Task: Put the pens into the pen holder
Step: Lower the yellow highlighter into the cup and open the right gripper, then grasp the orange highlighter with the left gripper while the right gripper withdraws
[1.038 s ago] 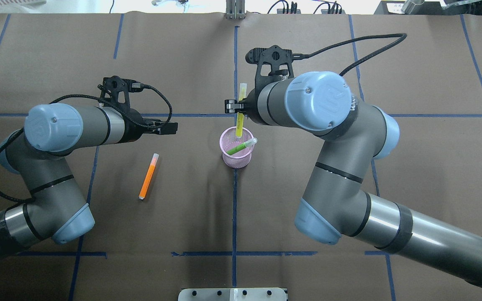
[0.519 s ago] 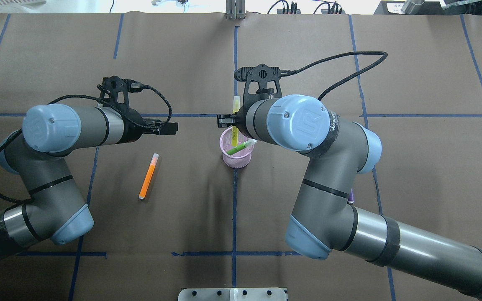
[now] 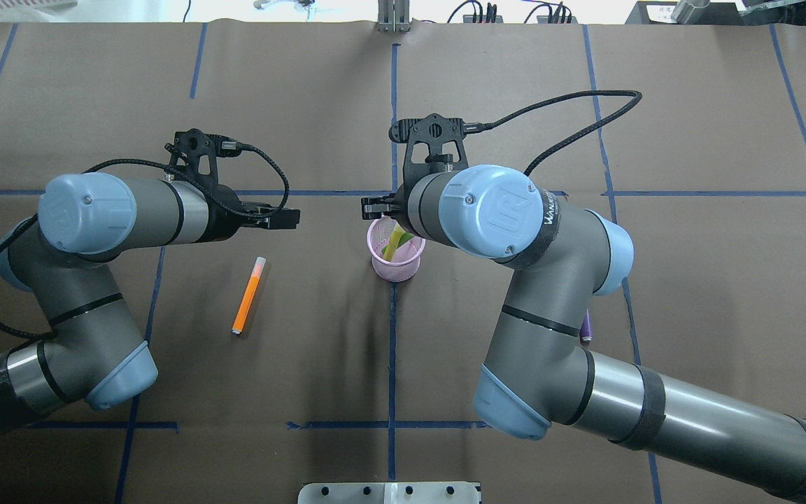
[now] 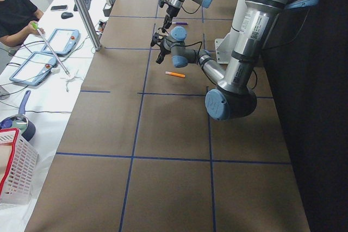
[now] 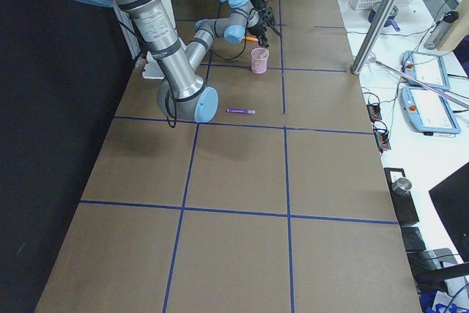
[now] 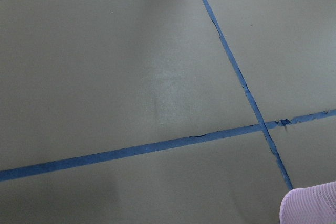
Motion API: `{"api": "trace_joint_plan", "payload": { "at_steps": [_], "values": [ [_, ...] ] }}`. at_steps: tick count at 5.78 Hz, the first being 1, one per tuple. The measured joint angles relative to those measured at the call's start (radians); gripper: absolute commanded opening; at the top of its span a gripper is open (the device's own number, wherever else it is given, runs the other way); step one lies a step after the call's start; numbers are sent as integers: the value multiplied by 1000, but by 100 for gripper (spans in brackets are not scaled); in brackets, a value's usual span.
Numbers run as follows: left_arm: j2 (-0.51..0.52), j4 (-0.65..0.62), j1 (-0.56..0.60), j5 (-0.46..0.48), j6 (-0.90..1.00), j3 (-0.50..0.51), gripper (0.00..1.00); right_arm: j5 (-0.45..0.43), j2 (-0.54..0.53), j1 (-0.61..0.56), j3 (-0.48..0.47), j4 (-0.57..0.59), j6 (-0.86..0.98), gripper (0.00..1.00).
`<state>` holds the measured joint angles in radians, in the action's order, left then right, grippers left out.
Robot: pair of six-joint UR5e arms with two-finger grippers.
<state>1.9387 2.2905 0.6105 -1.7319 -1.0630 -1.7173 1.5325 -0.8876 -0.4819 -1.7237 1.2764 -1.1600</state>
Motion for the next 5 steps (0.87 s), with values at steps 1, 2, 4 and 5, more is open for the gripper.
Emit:
{"api": "trace_joint_plan", "payload": {
  "at_steps": [1, 2, 4, 5],
  "values": [
    [3, -20, -1, -27, 0, 0, 100, 1, 1, 0, -4, 4, 3, 76],
    [9, -73, -1, -60, 0, -7, 100, 6, 1, -8, -17, 9, 4, 75],
    [36, -293, 1, -163, 13, -38, 100, 151, -3, -117, -58, 54, 6, 75],
    [52, -381, 1, -205, 67, -44, 100, 312, -20, -223, -65, 64, 7, 76]
  ]
}}
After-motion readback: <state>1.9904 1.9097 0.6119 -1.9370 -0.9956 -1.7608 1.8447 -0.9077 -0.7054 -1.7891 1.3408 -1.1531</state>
